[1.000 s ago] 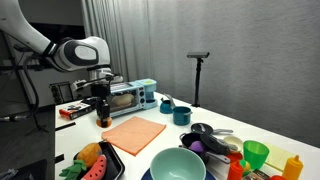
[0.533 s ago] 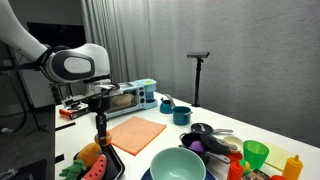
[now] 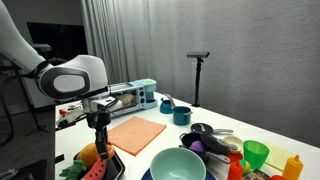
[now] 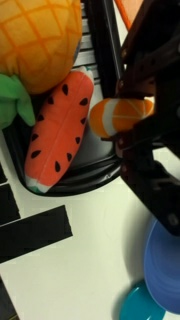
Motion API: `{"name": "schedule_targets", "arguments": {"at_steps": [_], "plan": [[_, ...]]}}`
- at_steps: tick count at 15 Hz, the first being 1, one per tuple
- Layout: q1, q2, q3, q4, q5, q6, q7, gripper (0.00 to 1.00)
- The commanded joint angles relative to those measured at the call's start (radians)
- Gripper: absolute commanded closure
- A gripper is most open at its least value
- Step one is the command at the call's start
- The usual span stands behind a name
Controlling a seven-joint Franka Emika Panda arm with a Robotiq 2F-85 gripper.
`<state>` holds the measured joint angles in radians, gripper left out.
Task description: Put the orange toy into the tray.
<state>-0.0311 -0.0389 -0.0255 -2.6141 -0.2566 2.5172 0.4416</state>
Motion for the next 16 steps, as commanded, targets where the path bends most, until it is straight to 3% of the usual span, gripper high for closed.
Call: {"name": "schedule_targets", "arguments": {"at_steps": [1,8,14,15,16], "plan": [[-0.013,0.041,-0.001,0.002,-0.046,0.08,0.032,0.5],[-0.003,0.081,-0.012,0.016,-0.018,0.058,-0.035,0.01],[0.055,0.072,0.048,0.071,0.052,0.003,-0.091,0.0],[0.034,0.077,0.02,0.038,0.0,0.049,-0.042,0.0],[0.046,0.077,0.033,0.049,0.019,0.038,-0.052,0.0]]}}
